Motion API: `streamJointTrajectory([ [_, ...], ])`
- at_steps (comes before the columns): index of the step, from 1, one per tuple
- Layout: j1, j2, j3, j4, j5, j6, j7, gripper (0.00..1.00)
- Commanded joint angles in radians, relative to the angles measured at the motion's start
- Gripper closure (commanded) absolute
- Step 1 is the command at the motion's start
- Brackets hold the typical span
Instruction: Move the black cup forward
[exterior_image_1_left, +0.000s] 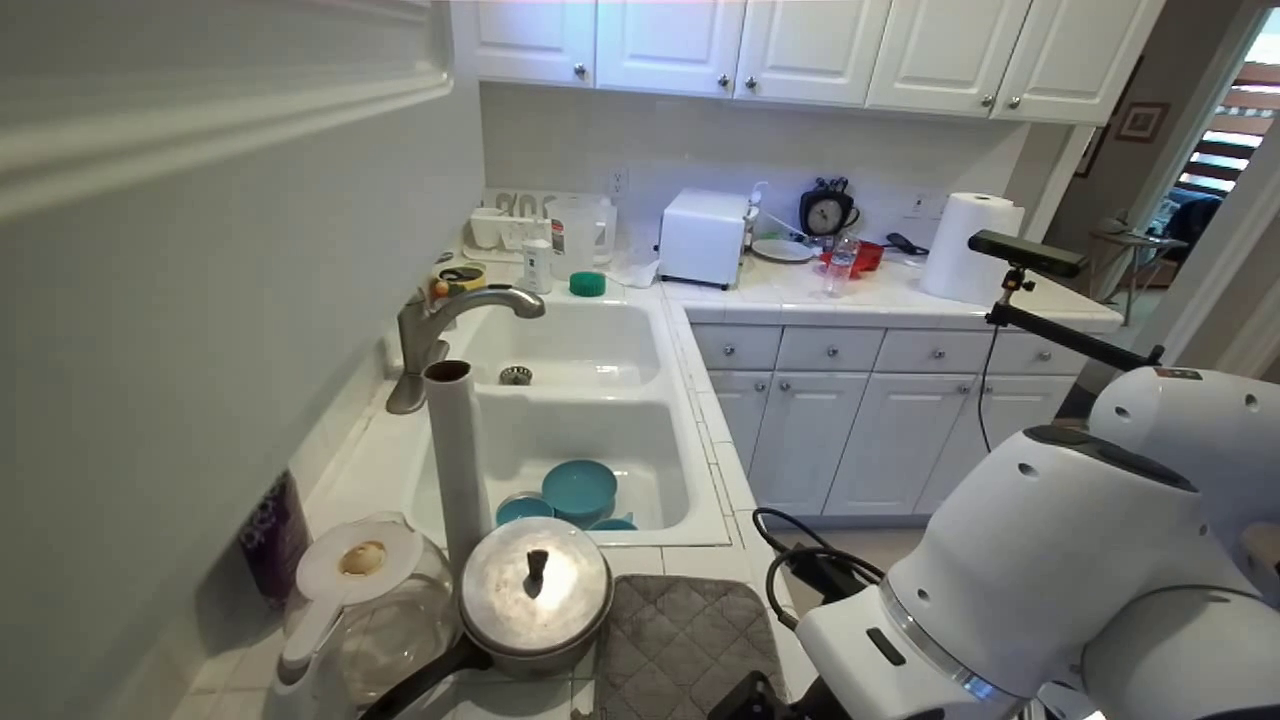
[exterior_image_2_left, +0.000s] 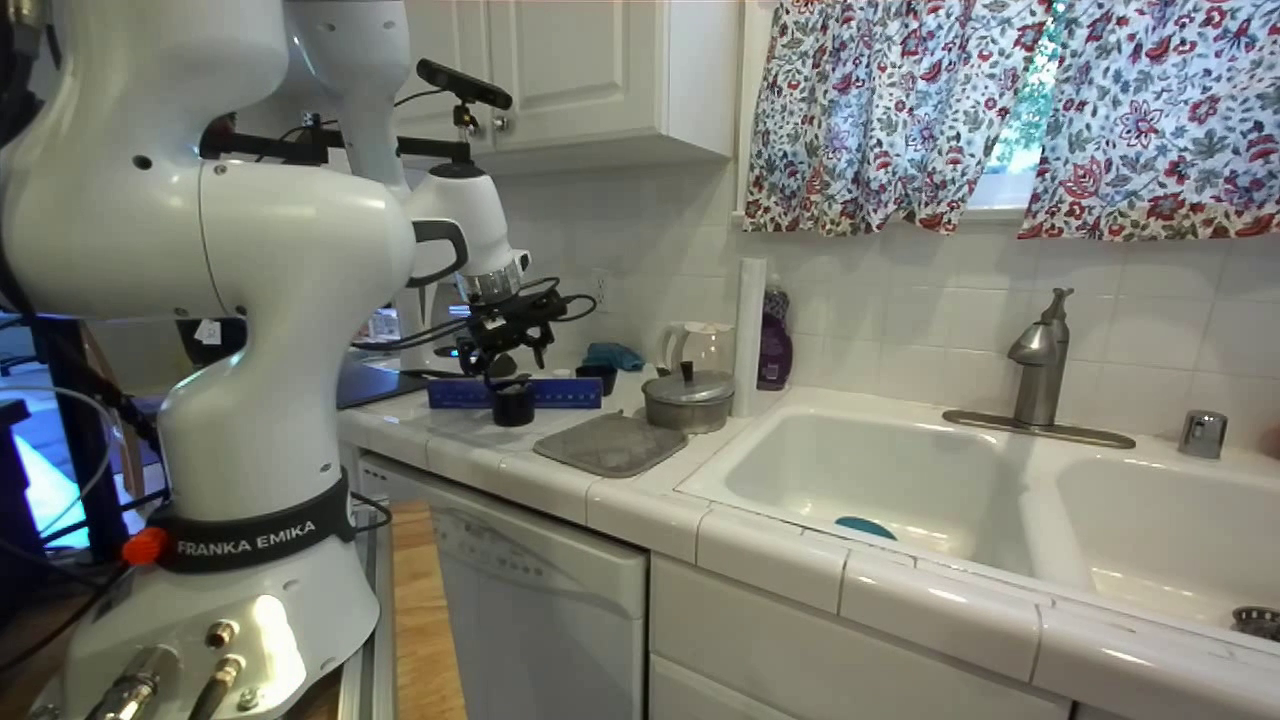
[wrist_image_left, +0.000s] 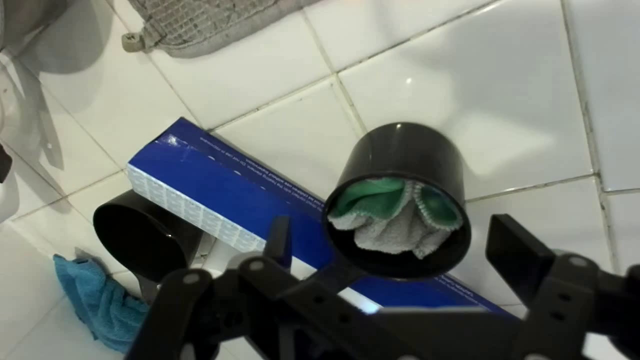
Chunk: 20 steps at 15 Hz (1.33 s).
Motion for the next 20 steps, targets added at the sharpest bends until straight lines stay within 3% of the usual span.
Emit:
streamJointTrajectory([
  [1,0.013,-0.019,0.023,0.000,0.114,0.008,-0.092,0.00],
  [7,0.032,-0.032,0.078,0.006,0.293,0.056,-0.209,0.00],
  [13,0.066,-0.066,0.140,0.008,0.598,0.170,-0.437,0.00],
  [14,0.050,-0.026,0.122,0.008,0.497,0.123,-0.346,0.00],
  [16,0.060,-0.039,0.135,0.008,0.551,0.152,-0.391,0.00],
  [20,0.062,-0.045,0.137,0.008,0.554,0.158,-0.395,0.00],
])
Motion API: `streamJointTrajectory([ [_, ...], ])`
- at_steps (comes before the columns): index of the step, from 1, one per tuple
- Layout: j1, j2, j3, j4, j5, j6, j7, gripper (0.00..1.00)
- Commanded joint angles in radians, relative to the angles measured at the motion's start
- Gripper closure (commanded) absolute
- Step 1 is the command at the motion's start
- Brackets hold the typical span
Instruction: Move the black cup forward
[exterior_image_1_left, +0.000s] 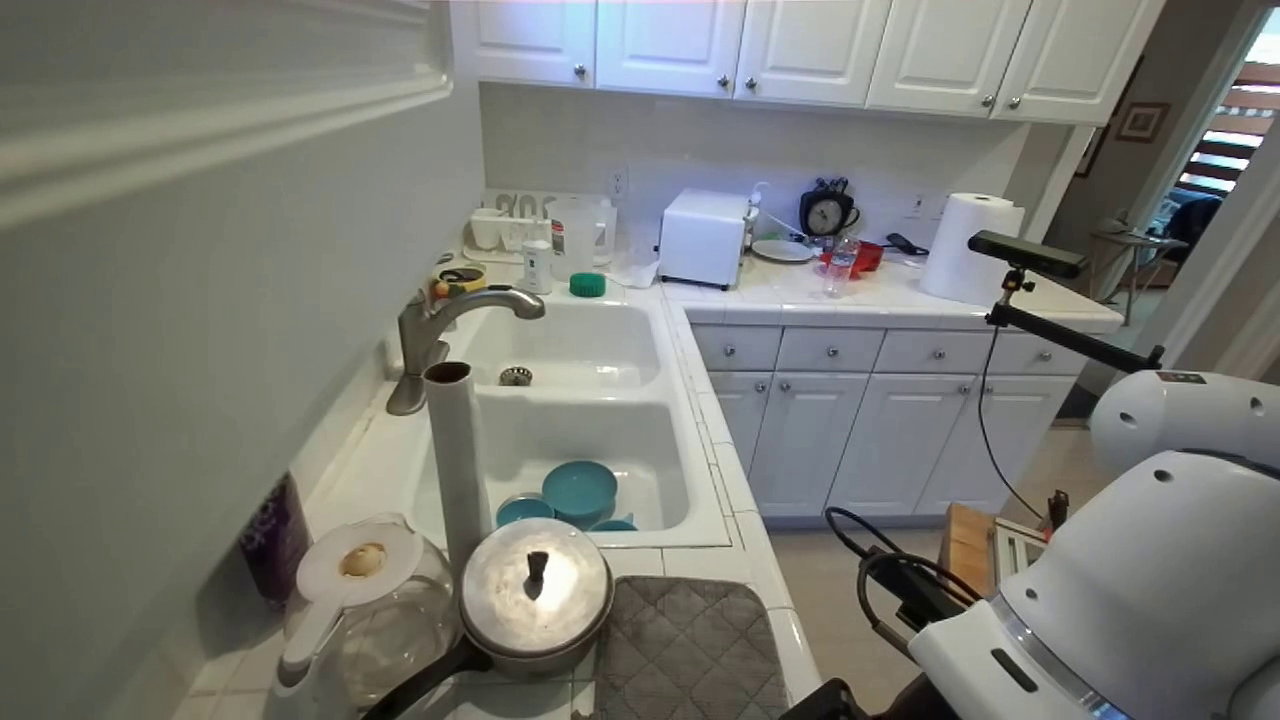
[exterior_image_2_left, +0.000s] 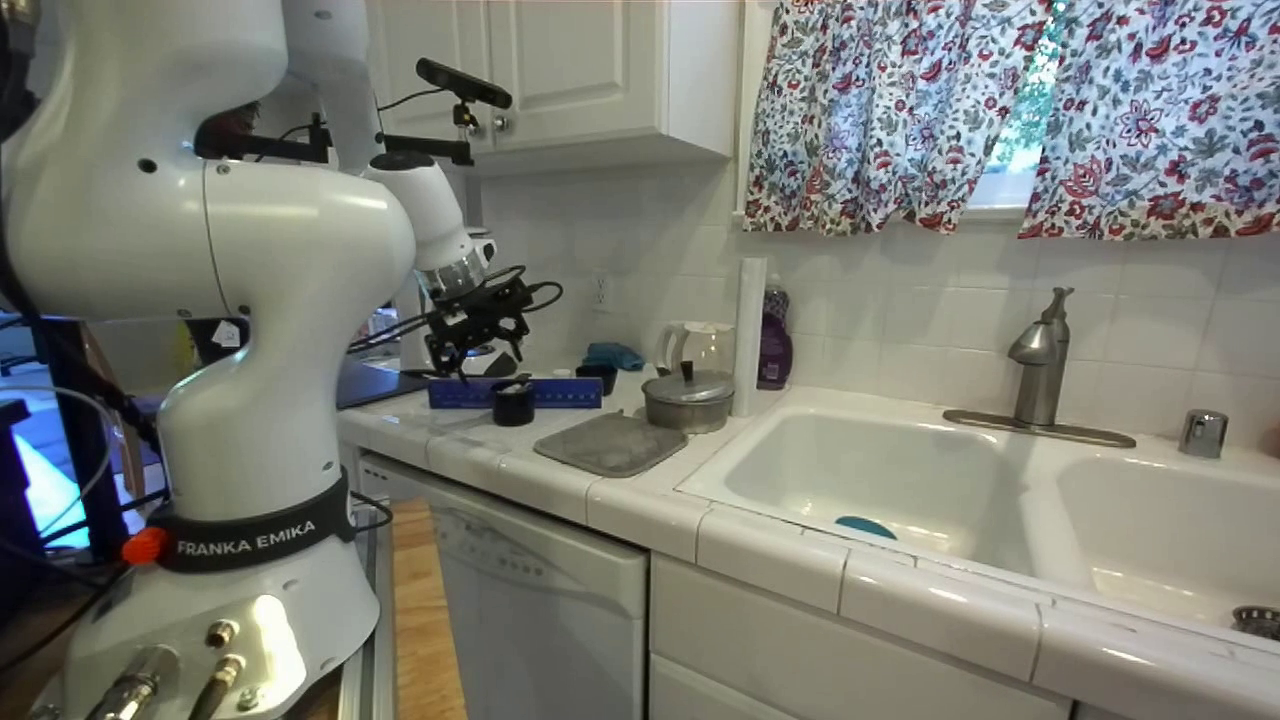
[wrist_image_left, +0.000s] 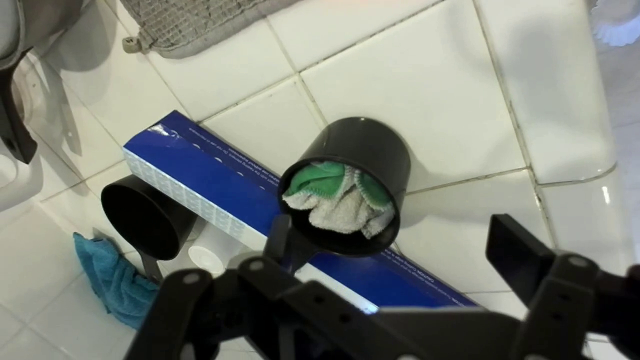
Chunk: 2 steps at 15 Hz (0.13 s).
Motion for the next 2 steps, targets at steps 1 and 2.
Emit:
streamJointTrajectory([
  [1,0.000,0.000,0.000,0.000,0.000,0.000,0.000,0.00],
  [2,0.000,0.000,0.000,0.000,0.000,0.000,0.000,0.00],
])
